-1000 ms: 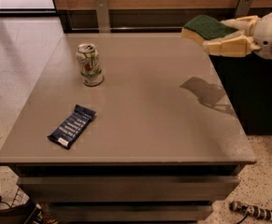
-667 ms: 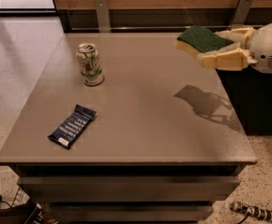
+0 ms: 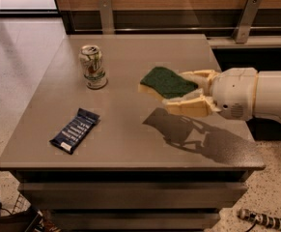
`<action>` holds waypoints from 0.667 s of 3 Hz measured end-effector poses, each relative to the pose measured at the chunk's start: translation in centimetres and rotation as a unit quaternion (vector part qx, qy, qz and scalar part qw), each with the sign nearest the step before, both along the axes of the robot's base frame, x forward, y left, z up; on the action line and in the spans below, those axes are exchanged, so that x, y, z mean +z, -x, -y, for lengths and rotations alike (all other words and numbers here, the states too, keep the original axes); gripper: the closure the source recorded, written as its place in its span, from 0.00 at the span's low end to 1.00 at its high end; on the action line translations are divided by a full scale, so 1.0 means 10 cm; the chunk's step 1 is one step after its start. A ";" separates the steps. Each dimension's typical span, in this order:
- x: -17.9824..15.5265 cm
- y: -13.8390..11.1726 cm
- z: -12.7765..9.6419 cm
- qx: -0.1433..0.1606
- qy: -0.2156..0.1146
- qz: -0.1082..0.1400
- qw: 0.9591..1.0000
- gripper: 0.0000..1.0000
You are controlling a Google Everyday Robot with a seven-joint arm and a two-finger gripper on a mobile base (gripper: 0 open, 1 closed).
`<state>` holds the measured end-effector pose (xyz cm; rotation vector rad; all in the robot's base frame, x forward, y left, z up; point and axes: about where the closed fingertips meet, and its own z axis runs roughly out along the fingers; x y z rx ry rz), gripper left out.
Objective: Move sponge near rxbar blueberry
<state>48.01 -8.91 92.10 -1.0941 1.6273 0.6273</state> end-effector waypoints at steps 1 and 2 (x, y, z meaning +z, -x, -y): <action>-0.28 0.10 -0.31 0.062 0.003 -0.021 0.998 1.00; -0.50 0.15 -0.50 0.114 0.017 -0.044 0.992 1.00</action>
Offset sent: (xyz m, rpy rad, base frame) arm -0.0195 0.0704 -0.0830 -0.0836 0.1612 0.3743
